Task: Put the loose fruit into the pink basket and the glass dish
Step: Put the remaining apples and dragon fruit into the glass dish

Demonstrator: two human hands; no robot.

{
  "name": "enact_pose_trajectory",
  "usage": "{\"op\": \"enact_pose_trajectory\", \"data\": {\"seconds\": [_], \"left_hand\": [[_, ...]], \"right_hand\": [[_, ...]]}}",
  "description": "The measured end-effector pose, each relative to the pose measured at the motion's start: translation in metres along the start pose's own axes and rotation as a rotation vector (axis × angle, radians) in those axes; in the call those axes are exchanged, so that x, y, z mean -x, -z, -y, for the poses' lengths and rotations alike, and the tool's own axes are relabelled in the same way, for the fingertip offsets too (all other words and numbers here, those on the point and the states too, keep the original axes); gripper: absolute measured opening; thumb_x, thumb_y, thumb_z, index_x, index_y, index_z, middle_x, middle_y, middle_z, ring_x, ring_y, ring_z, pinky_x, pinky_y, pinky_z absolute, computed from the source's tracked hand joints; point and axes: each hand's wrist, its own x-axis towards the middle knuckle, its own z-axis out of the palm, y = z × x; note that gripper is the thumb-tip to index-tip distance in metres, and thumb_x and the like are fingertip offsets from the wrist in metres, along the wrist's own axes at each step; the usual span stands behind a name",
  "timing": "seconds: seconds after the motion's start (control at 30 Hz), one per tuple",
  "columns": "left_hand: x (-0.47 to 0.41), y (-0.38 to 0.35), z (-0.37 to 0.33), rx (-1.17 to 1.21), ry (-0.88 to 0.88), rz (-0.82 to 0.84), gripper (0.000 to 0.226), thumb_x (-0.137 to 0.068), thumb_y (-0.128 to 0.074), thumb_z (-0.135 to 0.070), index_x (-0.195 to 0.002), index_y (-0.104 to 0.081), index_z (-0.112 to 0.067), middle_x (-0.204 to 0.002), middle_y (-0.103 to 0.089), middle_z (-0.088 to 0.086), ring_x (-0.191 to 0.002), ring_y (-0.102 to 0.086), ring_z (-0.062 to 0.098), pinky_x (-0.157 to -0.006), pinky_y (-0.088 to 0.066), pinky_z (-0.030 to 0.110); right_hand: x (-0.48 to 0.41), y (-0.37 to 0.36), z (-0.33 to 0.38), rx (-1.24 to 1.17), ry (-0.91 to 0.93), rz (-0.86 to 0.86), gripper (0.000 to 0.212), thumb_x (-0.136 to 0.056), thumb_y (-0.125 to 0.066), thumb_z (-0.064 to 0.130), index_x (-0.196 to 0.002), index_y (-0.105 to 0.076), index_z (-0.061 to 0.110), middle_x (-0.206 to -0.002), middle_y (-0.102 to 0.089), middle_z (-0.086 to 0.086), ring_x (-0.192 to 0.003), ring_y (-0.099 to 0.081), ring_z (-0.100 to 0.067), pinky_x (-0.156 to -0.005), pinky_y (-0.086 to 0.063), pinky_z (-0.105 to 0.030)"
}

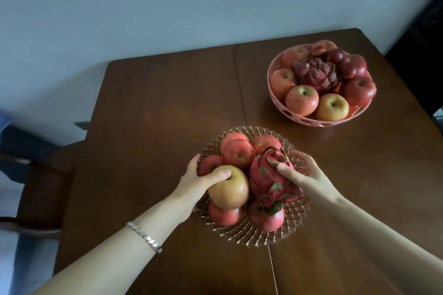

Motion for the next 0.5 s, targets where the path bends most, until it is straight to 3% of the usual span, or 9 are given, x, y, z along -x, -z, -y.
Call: {"op": "enact_pose_trajectory", "data": {"seconds": [0.1,0.27,0.5], "left_hand": [[-0.029,0.013,-0.031,0.043,-0.04,-0.036,0.104,-0.061,-0.079,-0.046,-0.145,-0.017,-0.042,-0.15,-0.033,-0.001,-0.134,-0.035,0.027,-0.106,-0.031,0.059],[-0.073,0.03,-0.082,0.081,-0.059,-0.073,0.088,-0.074,-0.072,-0.041,-0.145,-0.02,-0.04,-0.153,-0.026,0.001,-0.138,-0.028,0.031,-0.106,-0.022,0.062],[-0.12,0.053,-0.117,0.075,-0.107,-0.15,0.085,-0.076,-0.071,-0.037,-0.146,-0.022,-0.034,-0.152,-0.028,0.001,-0.138,-0.028,0.026,-0.113,-0.02,0.056]], "right_hand": [[-0.037,-0.009,0.031,-0.013,0.018,0.011,0.06,-0.048,-0.079,0.061,-0.098,-0.056,0.036,-0.116,-0.059,-0.011,-0.098,-0.064,-0.022,-0.078,-0.057,-0.036],[-0.099,-0.026,0.072,0.023,0.062,-0.072,0.078,-0.046,-0.073,0.066,-0.109,-0.06,0.023,-0.111,-0.064,-0.004,-0.099,-0.063,-0.019,-0.089,-0.053,-0.037],[-0.154,-0.053,0.089,-0.022,0.092,-0.102,0.058,-0.061,-0.074,0.057,-0.104,-0.06,0.021,-0.109,-0.064,-0.004,-0.098,-0.063,-0.018,-0.091,-0.052,-0.038]]}}
